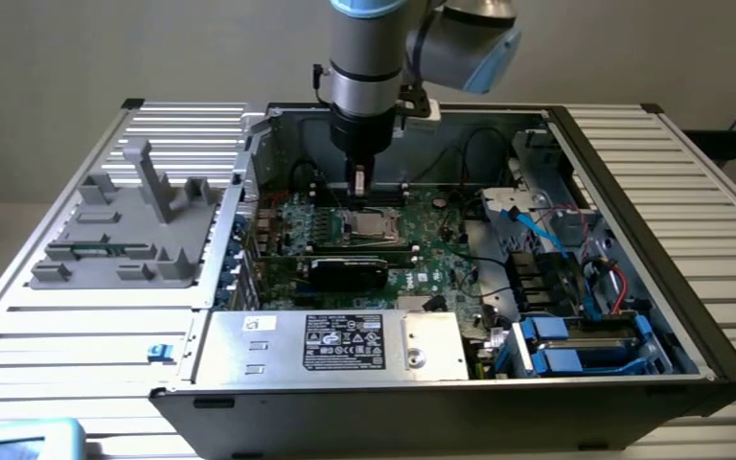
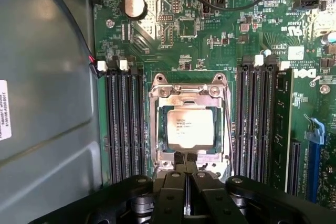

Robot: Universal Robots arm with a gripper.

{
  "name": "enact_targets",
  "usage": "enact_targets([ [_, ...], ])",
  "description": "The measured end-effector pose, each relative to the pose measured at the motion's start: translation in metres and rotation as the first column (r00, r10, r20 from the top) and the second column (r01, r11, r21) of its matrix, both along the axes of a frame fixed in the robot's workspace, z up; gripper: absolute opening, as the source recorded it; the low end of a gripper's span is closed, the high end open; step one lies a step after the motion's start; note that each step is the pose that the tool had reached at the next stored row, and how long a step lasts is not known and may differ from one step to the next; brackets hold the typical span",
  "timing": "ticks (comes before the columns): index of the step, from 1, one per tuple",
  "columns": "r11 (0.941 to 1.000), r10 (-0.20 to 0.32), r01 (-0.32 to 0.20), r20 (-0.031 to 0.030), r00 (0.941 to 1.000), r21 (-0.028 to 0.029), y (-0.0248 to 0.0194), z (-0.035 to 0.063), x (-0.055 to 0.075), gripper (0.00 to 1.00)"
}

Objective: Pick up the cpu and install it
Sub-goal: 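Close the cpu cover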

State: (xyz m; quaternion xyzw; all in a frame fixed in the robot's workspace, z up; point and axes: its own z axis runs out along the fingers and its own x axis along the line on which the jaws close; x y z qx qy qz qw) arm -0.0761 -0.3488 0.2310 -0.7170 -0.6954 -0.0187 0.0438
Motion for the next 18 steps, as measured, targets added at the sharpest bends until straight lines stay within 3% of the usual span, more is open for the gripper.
enact_targets([
  [4,1.0,0.0,0.0,0.0,1.0,0.0,-0.0021,-0.0073,-0.003,0.11],
  [12,1.0,0.0,0.0,0.0,1.0,-0.003,-0.0023,-0.0219,-0.008,0.11],
  [18,1.0,0.0,0.0,-0.0001,1.0,-0.0042,-0.0023,-0.0248,-0.01,0.11],
])
